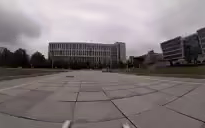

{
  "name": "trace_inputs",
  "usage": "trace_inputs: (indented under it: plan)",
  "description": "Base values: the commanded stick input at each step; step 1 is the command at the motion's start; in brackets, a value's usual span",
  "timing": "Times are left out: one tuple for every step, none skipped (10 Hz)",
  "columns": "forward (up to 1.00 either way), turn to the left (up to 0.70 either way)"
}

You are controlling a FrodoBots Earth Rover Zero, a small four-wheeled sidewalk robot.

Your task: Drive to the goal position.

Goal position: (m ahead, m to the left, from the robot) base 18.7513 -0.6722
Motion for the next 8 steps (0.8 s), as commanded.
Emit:
trace_inputs:
  plan:
    - [0.00,0.00]
    - [0.00,0.00]
    - [0.00,0.00]
    - [0.00,0.00]
    - [0.00,0.00]
    - [0.00,0.00]
    - [0.00,0.00]
    - [0.00,0.00]
